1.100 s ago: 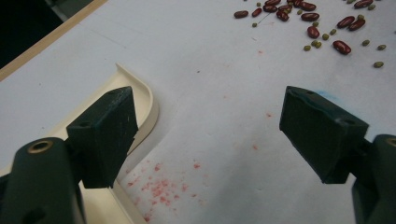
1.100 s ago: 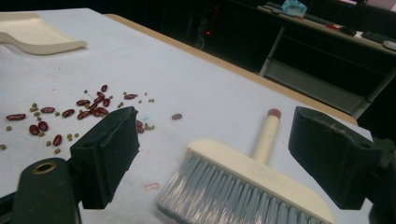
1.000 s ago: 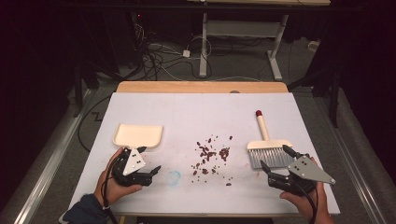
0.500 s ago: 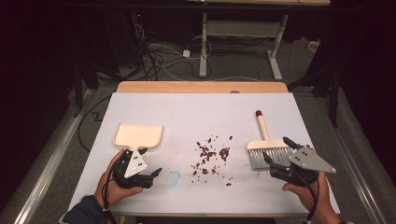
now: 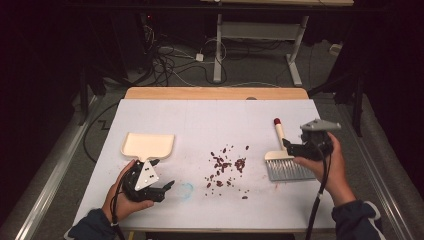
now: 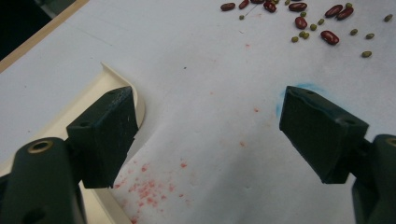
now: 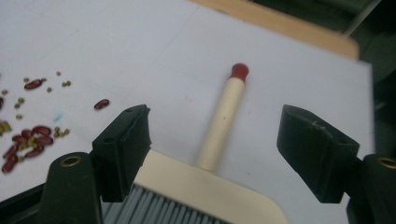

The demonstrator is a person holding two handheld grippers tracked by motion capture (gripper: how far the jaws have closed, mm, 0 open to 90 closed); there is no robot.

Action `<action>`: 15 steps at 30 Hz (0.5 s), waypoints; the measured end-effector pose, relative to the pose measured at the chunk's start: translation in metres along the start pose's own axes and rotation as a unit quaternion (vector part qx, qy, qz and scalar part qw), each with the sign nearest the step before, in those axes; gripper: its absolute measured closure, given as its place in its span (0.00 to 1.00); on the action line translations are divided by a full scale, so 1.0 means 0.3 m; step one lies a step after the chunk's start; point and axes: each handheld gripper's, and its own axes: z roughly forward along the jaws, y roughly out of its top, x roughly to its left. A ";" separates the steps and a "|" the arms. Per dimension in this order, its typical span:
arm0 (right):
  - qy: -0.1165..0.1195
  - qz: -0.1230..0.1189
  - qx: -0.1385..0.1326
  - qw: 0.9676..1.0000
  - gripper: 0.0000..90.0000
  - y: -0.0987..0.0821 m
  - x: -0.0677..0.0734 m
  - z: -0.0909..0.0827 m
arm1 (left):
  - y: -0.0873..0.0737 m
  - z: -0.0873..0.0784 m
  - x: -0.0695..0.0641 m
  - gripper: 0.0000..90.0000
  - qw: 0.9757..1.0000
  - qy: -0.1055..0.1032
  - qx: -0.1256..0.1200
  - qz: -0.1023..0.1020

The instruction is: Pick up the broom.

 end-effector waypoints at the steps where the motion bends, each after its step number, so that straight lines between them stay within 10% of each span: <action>1: 0.001 0.004 0.004 1.000 0.35 0.015 -0.015 0.022 | 0.000 0.000 0.000 0.20 1.000 0.000 0.000 0.000; 7: 0.000 0.030 0.074 0.997 0.41 0.068 -0.064 0.172 | -0.002 0.000 0.002 0.21 1.000 -0.003 -0.001 -0.001; 15: -0.004 0.055 0.170 0.984 0.49 0.057 -0.067 0.330 | -0.004 -0.002 -0.004 0.21 1.000 -0.007 0.001 0.003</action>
